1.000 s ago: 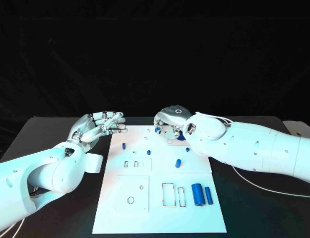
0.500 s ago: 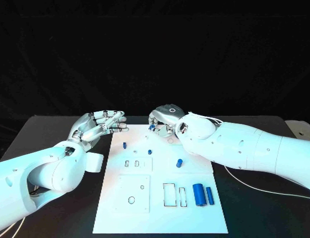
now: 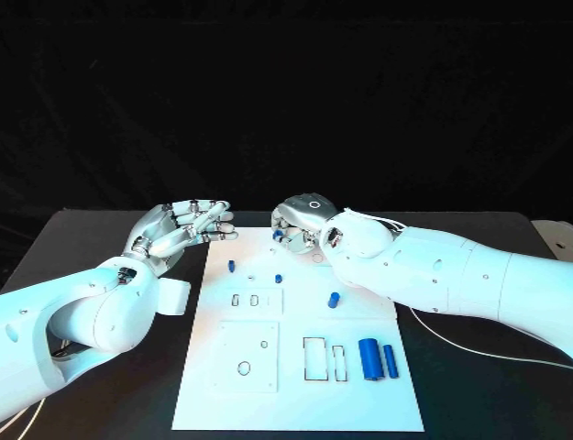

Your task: Assemble the parts on the task board

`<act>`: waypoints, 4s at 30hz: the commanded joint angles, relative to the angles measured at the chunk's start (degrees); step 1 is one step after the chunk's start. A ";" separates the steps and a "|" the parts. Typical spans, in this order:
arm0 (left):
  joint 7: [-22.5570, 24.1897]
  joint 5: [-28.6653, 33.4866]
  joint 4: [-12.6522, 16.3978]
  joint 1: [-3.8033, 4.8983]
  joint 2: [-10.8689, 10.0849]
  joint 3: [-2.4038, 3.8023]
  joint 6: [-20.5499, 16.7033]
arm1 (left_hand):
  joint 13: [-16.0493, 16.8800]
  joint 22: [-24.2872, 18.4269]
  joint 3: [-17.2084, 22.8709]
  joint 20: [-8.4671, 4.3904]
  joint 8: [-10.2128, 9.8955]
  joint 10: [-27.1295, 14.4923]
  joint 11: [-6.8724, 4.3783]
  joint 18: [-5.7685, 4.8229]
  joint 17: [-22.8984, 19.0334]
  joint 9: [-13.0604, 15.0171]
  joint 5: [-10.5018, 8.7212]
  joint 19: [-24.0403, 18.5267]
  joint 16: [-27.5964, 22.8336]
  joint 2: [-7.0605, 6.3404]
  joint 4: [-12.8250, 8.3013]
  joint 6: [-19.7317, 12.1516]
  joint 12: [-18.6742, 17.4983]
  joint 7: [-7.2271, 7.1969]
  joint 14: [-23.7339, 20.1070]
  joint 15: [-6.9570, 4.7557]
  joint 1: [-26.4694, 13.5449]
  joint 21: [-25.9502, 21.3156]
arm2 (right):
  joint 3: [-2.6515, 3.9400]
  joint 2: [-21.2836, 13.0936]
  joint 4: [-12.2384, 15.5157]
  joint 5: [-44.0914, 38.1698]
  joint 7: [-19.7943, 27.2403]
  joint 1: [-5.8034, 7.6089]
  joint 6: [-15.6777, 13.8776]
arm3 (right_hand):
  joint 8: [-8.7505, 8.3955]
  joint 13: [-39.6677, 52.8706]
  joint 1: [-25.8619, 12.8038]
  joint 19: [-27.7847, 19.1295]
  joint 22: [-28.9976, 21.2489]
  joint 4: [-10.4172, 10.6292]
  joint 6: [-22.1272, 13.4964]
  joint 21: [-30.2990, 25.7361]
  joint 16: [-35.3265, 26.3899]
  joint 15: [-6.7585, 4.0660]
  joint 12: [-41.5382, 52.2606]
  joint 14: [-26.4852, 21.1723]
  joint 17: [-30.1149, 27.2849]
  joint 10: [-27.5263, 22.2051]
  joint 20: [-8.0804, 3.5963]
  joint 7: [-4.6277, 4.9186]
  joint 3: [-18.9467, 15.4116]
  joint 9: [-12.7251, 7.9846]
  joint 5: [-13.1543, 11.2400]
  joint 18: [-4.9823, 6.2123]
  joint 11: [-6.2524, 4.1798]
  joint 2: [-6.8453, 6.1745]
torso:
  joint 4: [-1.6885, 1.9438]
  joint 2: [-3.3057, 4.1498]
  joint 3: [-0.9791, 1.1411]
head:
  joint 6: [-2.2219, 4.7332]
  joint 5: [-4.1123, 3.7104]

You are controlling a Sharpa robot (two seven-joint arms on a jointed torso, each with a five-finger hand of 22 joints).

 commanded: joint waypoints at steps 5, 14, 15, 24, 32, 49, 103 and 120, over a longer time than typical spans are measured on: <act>0.19 0.15 0.29 0.27 0.01 0.05 0.95 | -0.08 -0.09 0.08 -0.06 -0.26 0.11 0.37 0.79 0.06 -0.05 0.06 0.26 0.03 0.04 0.23 -0.20 -0.19 0.49 -0.09 0.42 -0.27 -0.27 | -0.03 0.61 -0.52 0.11 0.20 -0.09 1.50 | -0.14 -0.22 -0.77 -0.22 3.63 0.41 -0.88 -0.14 -0.02 -0.03 -0.51 2.04 -0.50 -0.65 0.25 0.35 -0.13 1.34 0.00 -0.42 0.32 -0.49 | 0.13 0.40 -0.07 | 0.07 -0.02; 0.06 0.15 0.16 0.32 -0.05 0.05 0.92 | -0.07 -0.13 0.13 -0.04 -0.29 0.15 0.37 0.79 0.13 -0.04 0.06 0.26 0.00 0.04 0.21 -0.19 -0.26 0.48 -0.14 0.44 -0.24 -0.31 | -0.04 -0.01 0.12 -0.42 -0.81 -0.07 0.15 | -5.19 -1.77 -2.42 -5.32 -3.37 1.14 -8.61 -5.23 -3.26 1.84 -0.48 0.15 -6.36 -9.35 2.05 2.60 -2.72 0.45 0.47 1.26 2.55 -4.57 | 0.05 0.36 -0.05 | 0.06 0.14; 0.06 0.15 0.12 0.32 -0.07 0.05 0.91 | -0.07 -0.13 0.13 -0.04 -0.29 0.15 0.37 0.79 0.13 -0.04 0.06 0.26 0.00 0.04 0.21 -0.19 -0.26 0.48 -0.14 0.44 -0.24 -0.31 | -0.04 -0.43 0.63 -0.58 -1.04 -0.06 -0.24 | -5.39 -1.82 -2.33 -5.53 -3.67 1.10 -8.85 -5.49 -3.45 1.83 -0.40 0.06 -6.67 -9.63 2.07 2.50 -3.03 0.43 0.51 1.34 2.48 -4.68 | 0.05 0.35 -0.05 | 0.08 0.13; 0.08 0.15 0.02 0.32 -0.66 0.04 0.91 | -0.06 -0.16 0.14 -0.04 -0.30 0.16 0.38 0.79 0.18 -0.03 0.06 0.26 -0.01 0.02 0.21 -0.19 -0.32 0.49 -0.17 0.44 -0.25 -0.34 | 0.52 -8.46 9.82 -0.03 -2.05 0.74 -2.34 | -5.37 -1.66 -2.17 -5.21 -3.36 1.48 -8.02 -5.55 -3.54 1.50 0.55 0.10 -6.90 -9.02 1.88 2.06 -5.11 0.80 0.78 1.29 2.05 -4.94 | -0.39 0.30 0.06 | 0.73 0.29; 0.10 0.17 -0.19 0.32 -0.87 0.03 1.20 | -0.06 -0.17 0.14 -0.03 -0.31 0.18 0.38 0.79 0.20 -0.03 0.06 0.26 -0.02 0.00 0.22 -0.19 -0.33 0.48 -0.19 0.45 -0.27 -0.35 | 1.17 -19.26 18.34 11.52 -1.06 2.40 0.88 | -4.81 -0.01 -0.68 -1.46 2.02 1.95 -5.05 -2.02 -0.67 0.58 4.33 1.52 -2.87 -0.15 1.05 2.02 -4.96 1.55 2.01 0.08 0.92 -4.50 | -1.37 0.01 0.16 | 1.31 -0.40; 0.09 0.17 -0.53 0.29 -0.45 0.02 1.89 | -0.05 -0.20 0.15 -0.03 -0.30 0.24 0.36 0.79 0.24 -0.02 0.06 0.25 -0.04 -0.04 0.19 -0.16 -0.35 0.43 -0.22 0.45 -0.23 -0.38 | 1.25 -24.07 18.40 20.34 -2.39 2.84 9.82 | 1.47 65.03 1.28 3.80 10.61 6.01 -13.38 3.57 7.73 -0.13 70.62 4.07 11.31 9.29 0.26 1.39 -16.65 6.52 5.41 -1.84 -0.06 -4.22 | -1.85 0.01 0.30 | 1.26 -0.42; -0.31 0.15 -0.94 0.28 -0.54 0.02 2.16 | -0.01 -0.30 0.27 -0.01 -0.31 0.44 0.29 0.80 0.43 0.03 0.06 0.27 -0.08 -0.05 0.13 -0.05 -0.47 0.36 -0.29 0.42 -0.14 -0.47 | 0.57 -17.32 11.58 14.38 -4.28 0.94 12.02 | 3.72 72.78 5.13 5.59 13.25 4.53 -10.69 5.40 9.59 0.21 78.53 4.72 15.36 12.86 0.68 1.51 -9.53 5.75 10.40 -2.50 0.13 -3.19 | -1.90 -0.02 0.31 | -0.04 0.27; -0.45 0.15 -1.02 0.28 -0.49 0.01 2.19 | -0.01 -0.30 0.27 -0.01 -0.31 0.44 0.29 0.80 0.43 0.03 0.06 0.27 -0.08 -0.05 0.13 -0.05 -0.47 0.36 -0.29 0.42 -0.14 -0.47 | 0.69 -17.89 16.30 8.43 -3.30 0.95 3.79 | 4.14 74.25 3.99 7.11 15.05 3.65 -8.49 6.91 9.66 -0.33 80.02 4.77 15.47 14.19 0.21 0.79 -6.34 5.46 12.48 -3.06 -0.50 -3.18 | -1.84 -0.07 0.26 | 0.19 0.46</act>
